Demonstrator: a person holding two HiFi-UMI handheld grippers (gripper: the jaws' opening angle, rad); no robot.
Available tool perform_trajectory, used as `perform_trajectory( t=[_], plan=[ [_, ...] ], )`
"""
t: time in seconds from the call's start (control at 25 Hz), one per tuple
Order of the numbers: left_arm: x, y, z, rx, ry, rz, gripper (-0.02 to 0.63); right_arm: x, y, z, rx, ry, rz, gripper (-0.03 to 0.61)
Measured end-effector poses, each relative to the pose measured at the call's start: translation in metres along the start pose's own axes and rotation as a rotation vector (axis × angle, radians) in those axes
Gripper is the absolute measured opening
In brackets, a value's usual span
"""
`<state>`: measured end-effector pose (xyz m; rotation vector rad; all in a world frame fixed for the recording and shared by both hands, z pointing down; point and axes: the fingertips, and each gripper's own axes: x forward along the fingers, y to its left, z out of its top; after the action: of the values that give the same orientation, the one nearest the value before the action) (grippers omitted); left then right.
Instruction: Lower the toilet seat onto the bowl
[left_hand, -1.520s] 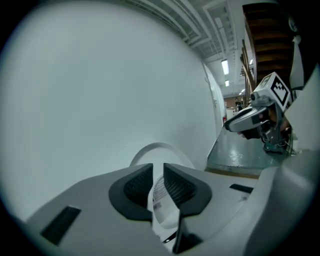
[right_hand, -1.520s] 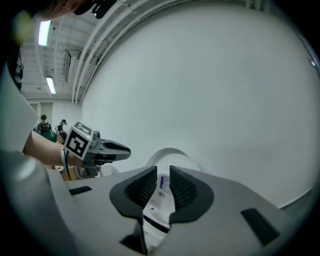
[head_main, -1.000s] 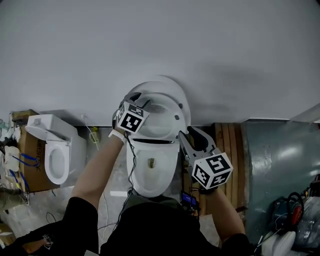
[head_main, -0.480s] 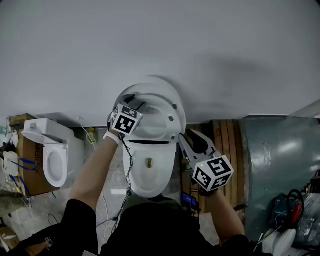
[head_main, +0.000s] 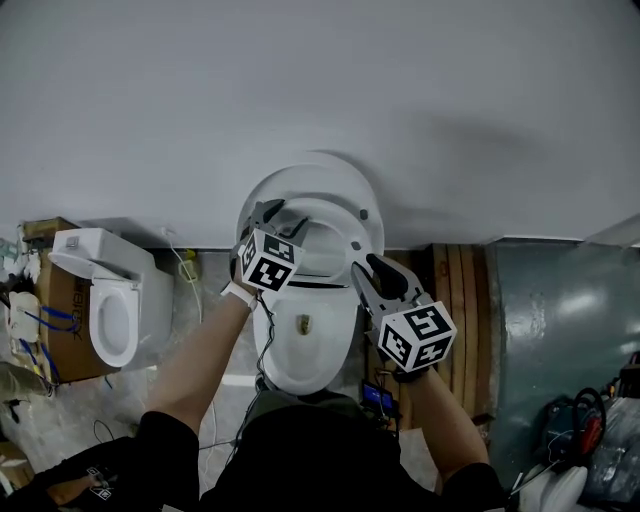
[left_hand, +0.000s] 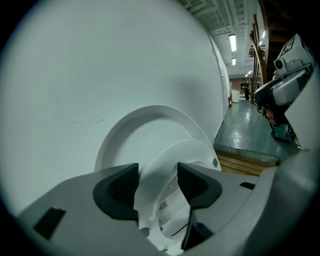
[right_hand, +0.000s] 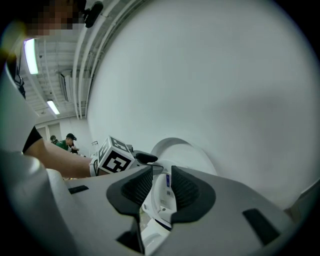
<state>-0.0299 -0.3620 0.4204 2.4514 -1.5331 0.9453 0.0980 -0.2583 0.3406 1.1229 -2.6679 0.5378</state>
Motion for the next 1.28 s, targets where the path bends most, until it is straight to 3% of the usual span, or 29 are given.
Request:
perform_trajectory(
  t=[0.4,0.68,1.08,1.28],
  plan=[
    [-0.011,-0.008,0.001,-0.003,-0.013,0.011,0.232,0.063,-0.029,-0.018,-0.161,0.124,-0.013,0.132],
    [-0.022,-0.017,-0.003,0.009,-0.016,0.014,0.232,0.101,-0.032,-0.035,-0.292,0.237,0.046,0.268],
    [-0.048,-0.035,-0.012,0.019,-0.006,0.027,0.232,0.098,-0.020,-0.048,-0.305,0.240,0.073,0.270],
    [-0.069,-0.047,-0.021,-0.021,-0.005,0.007,0.232,0.081,-0.007,-0.062,-0.263,0.244,0.104,0.270]
  ],
)
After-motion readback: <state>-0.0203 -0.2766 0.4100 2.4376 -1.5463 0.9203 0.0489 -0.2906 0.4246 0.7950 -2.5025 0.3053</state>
